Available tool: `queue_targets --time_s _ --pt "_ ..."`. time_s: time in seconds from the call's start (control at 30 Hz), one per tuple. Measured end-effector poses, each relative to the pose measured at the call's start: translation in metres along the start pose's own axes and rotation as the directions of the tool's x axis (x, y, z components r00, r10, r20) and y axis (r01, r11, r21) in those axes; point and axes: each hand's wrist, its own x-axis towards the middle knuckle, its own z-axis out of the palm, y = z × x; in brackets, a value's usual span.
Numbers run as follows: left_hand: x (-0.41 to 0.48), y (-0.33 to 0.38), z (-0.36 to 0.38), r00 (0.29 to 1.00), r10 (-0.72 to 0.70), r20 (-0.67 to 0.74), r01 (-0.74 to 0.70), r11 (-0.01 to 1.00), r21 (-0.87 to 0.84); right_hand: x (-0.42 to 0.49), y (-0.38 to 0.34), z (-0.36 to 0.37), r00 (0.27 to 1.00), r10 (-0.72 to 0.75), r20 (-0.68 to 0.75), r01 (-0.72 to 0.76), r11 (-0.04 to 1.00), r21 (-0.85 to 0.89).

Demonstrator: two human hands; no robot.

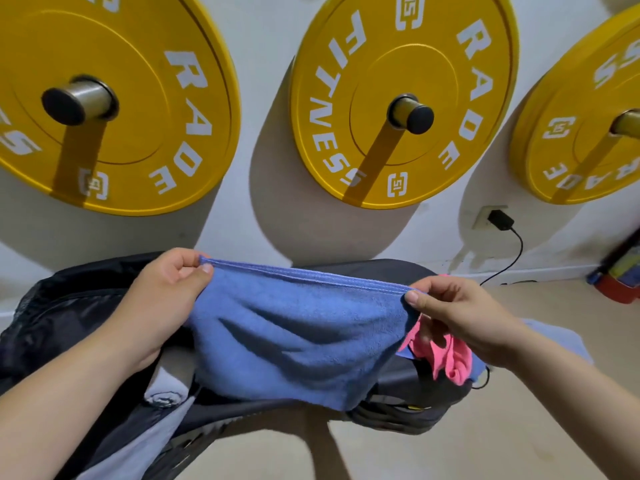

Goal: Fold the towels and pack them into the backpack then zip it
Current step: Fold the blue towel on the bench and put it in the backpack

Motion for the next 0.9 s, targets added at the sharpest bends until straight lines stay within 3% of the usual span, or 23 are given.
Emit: queue_targets --time_s 0.13,0.27,0.4,0.5,0.6,0.83,0.9 --pt "-0.004 -0.003 0.000 0.994 -0.053 0.097 0.043 0.995 0.095 0.000 0.002 -0.003 0.998 -0.035 -0.056 0.031 0.997 -0.071" --pt "-0.004 0.002 -0.003 0.993 -0.038 0.115 0.025 0.994 0.110 0.008 0.002 -0.002 0.970 -0.088 -0.229 0.036 0.974 -0.223" --pt "0.002 0.005 0.004 0.999 0.027 0.021 -0.030 0.991 0.131 0.020 -0.001 0.005 0.929 -0.167 -0.332 0.070 0.956 -0.284" --pt "0.011 0.003 0.012 0.992 0.106 -0.067 -0.087 0.967 0.238 0.036 0.000 0.017 0.902 -0.167 -0.397 0.109 0.980 -0.164" --pt "0.024 0.001 0.021 0.984 0.107 -0.140 -0.081 0.980 0.180 0.058 0.008 0.021 0.876 -0.168 -0.451 0.126 0.984 -0.123" --pt "0.040 0.004 0.025 0.949 0.190 -0.251 -0.185 0.982 0.041 0.067 -0.008 0.026 0.743 -0.439 -0.506 0.288 0.891 -0.351" --pt "0.041 -0.003 0.022 0.957 0.175 -0.231 -0.171 0.985 0.034 0.061 -0.008 0.025 0.753 -0.470 -0.460 0.304 0.869 -0.390"
